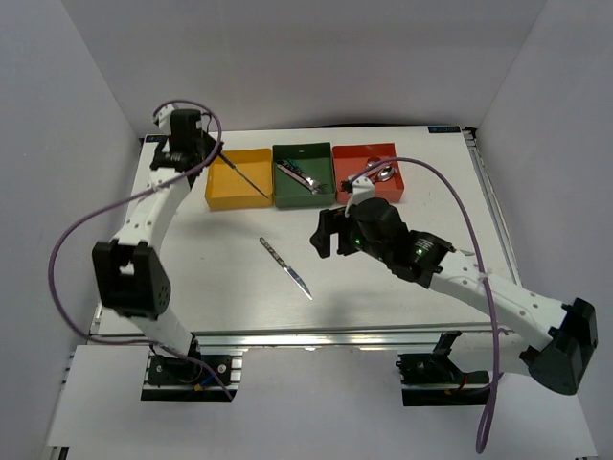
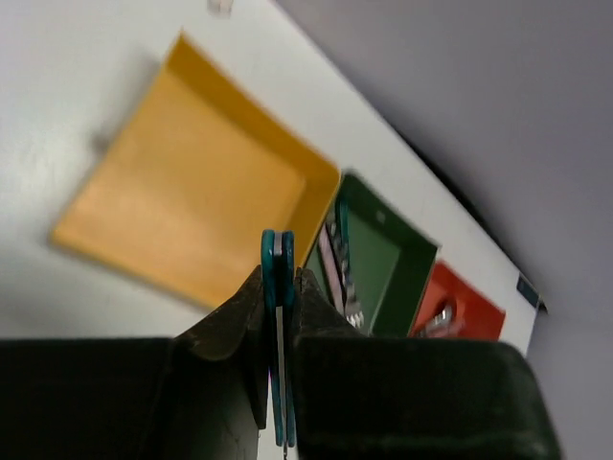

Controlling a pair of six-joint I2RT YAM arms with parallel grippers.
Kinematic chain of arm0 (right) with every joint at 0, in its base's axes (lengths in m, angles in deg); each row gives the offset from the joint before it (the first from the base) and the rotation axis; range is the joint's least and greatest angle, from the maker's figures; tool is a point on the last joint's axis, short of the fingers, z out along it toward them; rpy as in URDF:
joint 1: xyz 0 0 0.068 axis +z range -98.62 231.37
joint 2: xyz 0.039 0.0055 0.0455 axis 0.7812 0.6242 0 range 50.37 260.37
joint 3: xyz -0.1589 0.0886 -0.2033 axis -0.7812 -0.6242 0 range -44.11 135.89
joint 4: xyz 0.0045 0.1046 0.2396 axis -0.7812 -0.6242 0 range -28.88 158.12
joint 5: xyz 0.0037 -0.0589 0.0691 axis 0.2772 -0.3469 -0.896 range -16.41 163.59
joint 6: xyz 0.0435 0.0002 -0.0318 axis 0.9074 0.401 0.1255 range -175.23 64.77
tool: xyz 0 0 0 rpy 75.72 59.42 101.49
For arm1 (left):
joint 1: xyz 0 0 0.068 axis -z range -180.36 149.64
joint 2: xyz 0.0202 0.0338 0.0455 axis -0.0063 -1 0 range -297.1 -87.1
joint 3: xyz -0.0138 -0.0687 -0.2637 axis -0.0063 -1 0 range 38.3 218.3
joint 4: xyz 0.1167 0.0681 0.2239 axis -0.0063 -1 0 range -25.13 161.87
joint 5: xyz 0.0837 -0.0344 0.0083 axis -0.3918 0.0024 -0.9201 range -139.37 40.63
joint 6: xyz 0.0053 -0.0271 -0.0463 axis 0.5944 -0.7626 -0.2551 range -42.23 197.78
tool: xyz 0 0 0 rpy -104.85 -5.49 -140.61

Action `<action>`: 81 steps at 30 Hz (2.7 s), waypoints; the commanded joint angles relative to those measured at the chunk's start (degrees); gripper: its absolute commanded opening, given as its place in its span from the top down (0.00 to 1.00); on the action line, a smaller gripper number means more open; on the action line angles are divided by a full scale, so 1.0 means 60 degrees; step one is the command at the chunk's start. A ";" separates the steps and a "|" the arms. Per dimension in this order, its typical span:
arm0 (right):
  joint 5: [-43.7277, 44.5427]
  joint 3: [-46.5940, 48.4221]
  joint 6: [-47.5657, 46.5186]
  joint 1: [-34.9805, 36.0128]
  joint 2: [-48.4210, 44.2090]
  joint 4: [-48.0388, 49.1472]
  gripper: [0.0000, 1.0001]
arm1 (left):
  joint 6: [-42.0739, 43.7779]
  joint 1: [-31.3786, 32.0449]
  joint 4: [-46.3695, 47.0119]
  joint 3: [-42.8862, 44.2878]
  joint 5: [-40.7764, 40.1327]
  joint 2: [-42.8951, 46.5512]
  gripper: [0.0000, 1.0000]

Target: Sort the eating utensils into containers

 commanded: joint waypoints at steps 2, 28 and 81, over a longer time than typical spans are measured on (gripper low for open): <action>0.0179 -0.0480 0.0039 -0.0020 -0.0804 -0.0598 0.11 | 0.1148 -0.0872 -0.1078 0.3068 0.0842 -0.2312 1.00; -0.0714 -0.0498 -0.1103 -0.0006 0.1872 0.0470 0.11 | 0.0620 -0.1005 -0.0007 0.4302 0.1471 -0.4280 0.25; -0.1101 0.2816 -0.0665 0.1327 0.3679 0.1307 0.51 | -0.0757 0.1632 0.2531 -0.6905 0.3410 0.5859 1.00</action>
